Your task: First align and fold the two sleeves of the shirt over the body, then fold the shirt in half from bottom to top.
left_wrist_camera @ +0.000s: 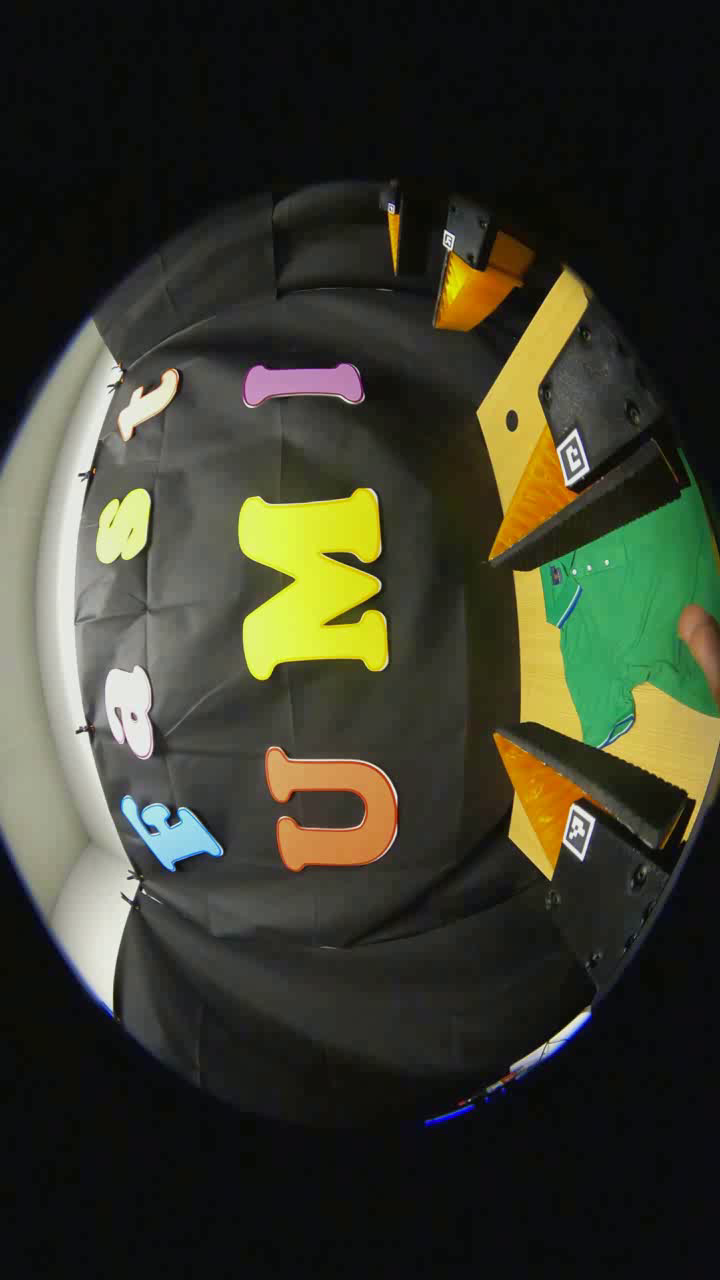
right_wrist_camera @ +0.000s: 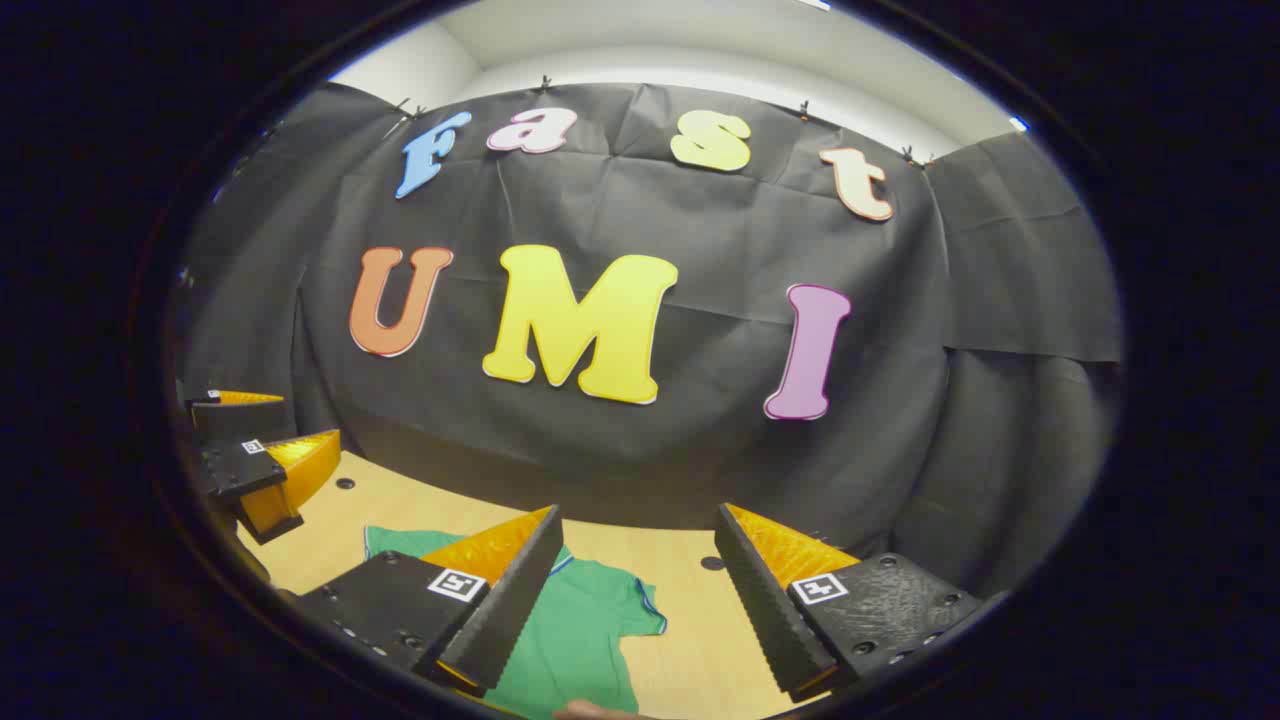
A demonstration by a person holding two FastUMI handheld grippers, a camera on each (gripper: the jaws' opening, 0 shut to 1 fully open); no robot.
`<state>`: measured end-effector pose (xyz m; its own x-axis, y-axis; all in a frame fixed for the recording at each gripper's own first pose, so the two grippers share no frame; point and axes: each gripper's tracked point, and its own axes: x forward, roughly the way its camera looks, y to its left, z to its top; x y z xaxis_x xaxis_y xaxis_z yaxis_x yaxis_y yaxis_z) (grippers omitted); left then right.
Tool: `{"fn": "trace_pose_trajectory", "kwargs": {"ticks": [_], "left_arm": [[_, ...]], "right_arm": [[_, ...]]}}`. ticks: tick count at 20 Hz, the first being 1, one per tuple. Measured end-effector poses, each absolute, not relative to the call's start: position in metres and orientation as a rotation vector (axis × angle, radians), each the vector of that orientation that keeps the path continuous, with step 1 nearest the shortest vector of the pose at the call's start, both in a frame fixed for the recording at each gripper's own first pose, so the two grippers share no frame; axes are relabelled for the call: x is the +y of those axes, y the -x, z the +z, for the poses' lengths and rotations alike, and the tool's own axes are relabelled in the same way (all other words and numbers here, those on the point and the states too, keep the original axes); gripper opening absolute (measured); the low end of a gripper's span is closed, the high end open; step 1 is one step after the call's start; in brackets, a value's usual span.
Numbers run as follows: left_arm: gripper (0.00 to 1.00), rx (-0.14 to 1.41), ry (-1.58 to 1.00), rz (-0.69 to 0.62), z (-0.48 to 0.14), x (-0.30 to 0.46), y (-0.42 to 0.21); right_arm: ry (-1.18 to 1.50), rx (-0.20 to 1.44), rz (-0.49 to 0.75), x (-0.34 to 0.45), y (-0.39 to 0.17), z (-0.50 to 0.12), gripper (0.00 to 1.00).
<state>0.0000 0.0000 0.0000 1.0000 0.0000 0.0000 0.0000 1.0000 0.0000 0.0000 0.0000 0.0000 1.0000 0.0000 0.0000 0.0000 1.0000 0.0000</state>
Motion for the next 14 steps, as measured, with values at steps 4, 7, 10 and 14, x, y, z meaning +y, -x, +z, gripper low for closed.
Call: {"fn": "trace_pose_trajectory", "kwargs": {"ticks": [4,7,10,14], "left_arm": [[0.99,0.018,0.0,0.018,-0.002,-0.011,-0.008],[0.99,0.027,0.001,0.023,-0.003,-0.022,-0.012],[0.99,0.027,-0.005,0.025,-0.001,-0.033,-0.016],[0.99,0.024,-0.01,0.027,0.0,-0.048,-0.018]], "right_arm": [[-0.006,0.014,0.032,-0.009,-0.017,-0.003,0.95],[0.001,0.02,0.045,-0.018,-0.026,-0.007,0.97],[-0.024,0.035,0.061,-0.027,-0.031,-0.012,0.95],[-0.022,0.042,0.067,-0.04,-0.038,-0.02,0.95]]}}
